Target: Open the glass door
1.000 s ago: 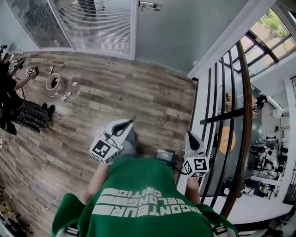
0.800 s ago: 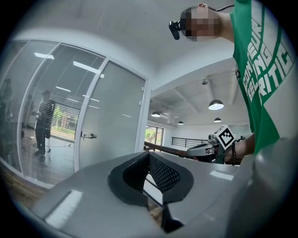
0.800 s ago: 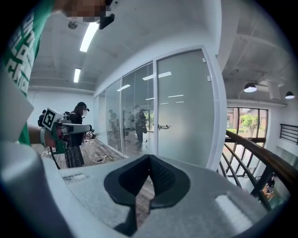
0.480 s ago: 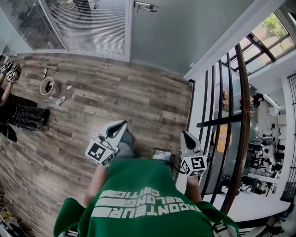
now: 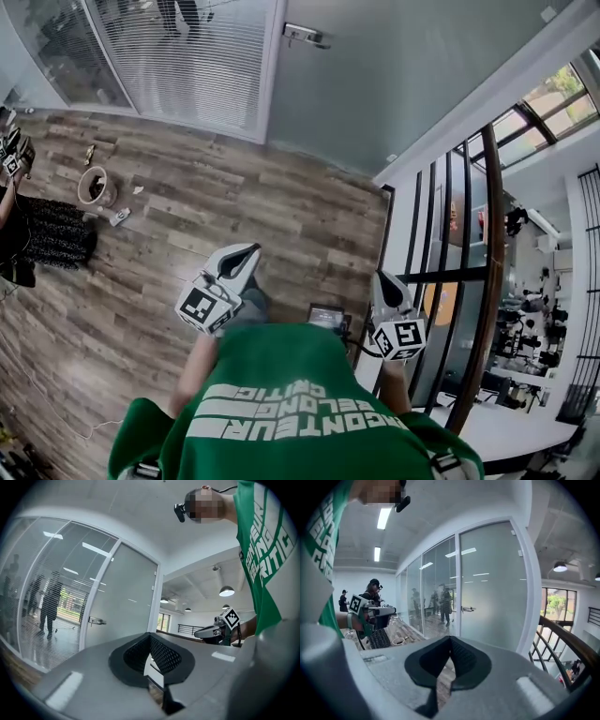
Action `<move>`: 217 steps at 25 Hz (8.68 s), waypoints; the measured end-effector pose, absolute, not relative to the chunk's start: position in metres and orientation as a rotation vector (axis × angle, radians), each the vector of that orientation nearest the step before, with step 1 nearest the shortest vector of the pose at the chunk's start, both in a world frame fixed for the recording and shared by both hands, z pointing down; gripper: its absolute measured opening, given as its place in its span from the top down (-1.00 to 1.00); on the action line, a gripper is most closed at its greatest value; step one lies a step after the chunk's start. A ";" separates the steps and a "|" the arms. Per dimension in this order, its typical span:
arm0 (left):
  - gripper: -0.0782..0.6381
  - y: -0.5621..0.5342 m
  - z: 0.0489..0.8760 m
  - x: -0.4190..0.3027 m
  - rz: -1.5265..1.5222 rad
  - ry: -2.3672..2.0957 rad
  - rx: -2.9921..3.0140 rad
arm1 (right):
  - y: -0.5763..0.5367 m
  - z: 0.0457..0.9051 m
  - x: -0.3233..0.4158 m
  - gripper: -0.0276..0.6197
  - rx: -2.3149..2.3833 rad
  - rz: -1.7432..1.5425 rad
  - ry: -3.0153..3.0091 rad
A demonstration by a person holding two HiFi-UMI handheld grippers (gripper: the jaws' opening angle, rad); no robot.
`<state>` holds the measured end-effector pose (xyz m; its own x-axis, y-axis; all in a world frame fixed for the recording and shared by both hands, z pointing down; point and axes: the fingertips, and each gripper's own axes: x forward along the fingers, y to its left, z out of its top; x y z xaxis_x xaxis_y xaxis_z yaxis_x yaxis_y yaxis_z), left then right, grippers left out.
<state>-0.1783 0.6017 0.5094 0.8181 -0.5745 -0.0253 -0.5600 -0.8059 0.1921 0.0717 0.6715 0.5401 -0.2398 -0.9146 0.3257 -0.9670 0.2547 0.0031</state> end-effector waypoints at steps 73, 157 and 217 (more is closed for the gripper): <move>0.74 0.235 0.520 -0.110 -0.016 -0.960 2.805 | 0.229 0.552 0.135 0.94 1.510 0.092 -2.377; 0.74 0.063 0.523 -0.190 -0.229 -1.701 2.372 | -0.112 0.747 0.027 0.94 0.220 0.090 -1.776; 0.74 -0.013 0.521 -0.058 -0.104 -1.636 2.483 | -0.199 0.740 0.022 0.93 0.304 0.170 -1.866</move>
<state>-0.0581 -0.0127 0.5207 0.3972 -0.9171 0.0335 -0.9055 -0.3857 0.1767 0.0217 -0.1994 0.7401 -0.2879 -0.1234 0.9497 -0.2934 0.9553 0.0352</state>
